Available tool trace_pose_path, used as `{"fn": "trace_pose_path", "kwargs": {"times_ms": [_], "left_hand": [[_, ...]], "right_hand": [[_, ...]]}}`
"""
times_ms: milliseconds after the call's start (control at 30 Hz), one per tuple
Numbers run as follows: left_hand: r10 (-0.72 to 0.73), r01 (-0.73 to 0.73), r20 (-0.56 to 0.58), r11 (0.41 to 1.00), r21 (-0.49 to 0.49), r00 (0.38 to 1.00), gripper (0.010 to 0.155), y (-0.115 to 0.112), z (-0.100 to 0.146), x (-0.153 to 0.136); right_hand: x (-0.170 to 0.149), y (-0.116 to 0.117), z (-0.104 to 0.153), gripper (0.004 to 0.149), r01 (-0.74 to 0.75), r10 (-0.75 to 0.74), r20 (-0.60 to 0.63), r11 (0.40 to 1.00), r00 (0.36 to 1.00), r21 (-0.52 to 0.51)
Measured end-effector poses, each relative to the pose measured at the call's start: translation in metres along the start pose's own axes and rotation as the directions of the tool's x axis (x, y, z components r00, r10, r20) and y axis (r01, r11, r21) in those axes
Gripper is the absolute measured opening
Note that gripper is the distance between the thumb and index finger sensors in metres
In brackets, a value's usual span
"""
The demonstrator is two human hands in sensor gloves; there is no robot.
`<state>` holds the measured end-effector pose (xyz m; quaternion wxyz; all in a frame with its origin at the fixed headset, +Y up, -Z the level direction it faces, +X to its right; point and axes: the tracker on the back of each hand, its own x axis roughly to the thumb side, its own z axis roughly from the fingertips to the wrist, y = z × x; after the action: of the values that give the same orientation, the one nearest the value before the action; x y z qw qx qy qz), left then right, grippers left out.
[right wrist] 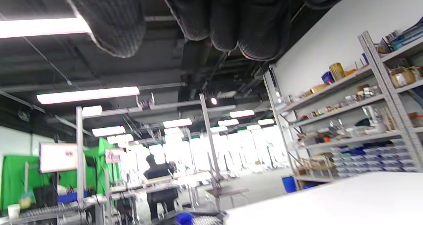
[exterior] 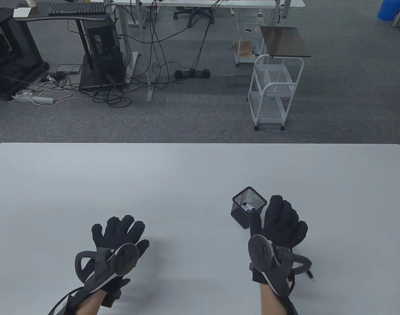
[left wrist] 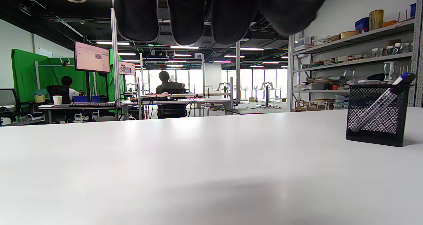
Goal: Insert the markers into the pen holder
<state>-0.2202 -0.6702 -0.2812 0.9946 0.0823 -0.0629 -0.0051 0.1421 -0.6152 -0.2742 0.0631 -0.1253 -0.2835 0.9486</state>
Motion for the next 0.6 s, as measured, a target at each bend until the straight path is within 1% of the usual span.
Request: {"fn": "trace_pose_path", "kwargs": {"times_ms": [133,233,367,400,433,600], "left_hand": [[0.002,-0.002,-0.001,1.000,0.003,1.000,0.059,0.000,0.000,0.000],[0.004,-0.004,-0.001,1.000,0.003,1.000,0.059,0.000,0.000,-0.001],[0.006,-0.006,-0.001,1.000,0.004,1.000,0.059,-0.001,0.000,-0.001],[0.006,-0.006,-0.001,1.000,0.003,1.000,0.059,-0.001,0.000,-0.001],[0.006,-0.006,-0.001,1.000,0.002,1.000,0.059,-0.001,0.000,-0.001],[0.005,-0.005,0.002,1.000,0.000,1.000,0.059,-0.001,0.001,0.000]], "right_hand": [[-0.034,0.014,-0.006,0.075,-0.067,0.074,-0.060,0.992,0.995,0.109],[-0.061,0.029,-0.007,0.075,-0.096,0.121,-0.099,0.970,0.988,0.225],[-0.088,0.049,-0.003,0.072,-0.122,0.165,-0.102,0.932,0.981,0.340],[-0.092,0.054,-0.001,0.070,-0.139,0.185,-0.093,0.920,0.978,0.365],[-0.098,0.061,0.001,0.069,-0.169,0.221,-0.077,0.892,0.972,0.420],[-0.115,0.085,0.007,0.070,-0.243,0.322,-0.044,0.791,0.946,0.561]]}}
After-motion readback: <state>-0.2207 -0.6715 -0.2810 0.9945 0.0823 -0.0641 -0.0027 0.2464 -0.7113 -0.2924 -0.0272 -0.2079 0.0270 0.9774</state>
